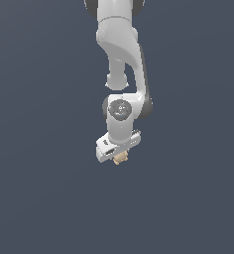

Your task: Pick up the object and move it to a goal position.

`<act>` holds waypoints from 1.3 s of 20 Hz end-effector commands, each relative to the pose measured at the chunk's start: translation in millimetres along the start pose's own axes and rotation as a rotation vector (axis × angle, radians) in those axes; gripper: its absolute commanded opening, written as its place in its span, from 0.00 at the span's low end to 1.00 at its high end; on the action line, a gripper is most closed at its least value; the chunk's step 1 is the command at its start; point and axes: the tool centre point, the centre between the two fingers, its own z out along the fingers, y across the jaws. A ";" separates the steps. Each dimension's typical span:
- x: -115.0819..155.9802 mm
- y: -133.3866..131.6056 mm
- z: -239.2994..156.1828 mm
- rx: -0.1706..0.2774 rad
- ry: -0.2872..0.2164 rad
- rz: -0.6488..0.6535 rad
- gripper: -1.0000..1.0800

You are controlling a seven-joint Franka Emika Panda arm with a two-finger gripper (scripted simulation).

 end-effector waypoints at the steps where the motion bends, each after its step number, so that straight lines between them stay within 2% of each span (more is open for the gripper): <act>1: 7.5 -8.9 -15.0 -0.001 0.001 -0.001 0.00; 17: 78.4 -91.4 -155.5 -0.001 0.001 -0.001 0.00; 26: 103.2 -115.6 -198.6 0.000 0.001 -0.001 0.00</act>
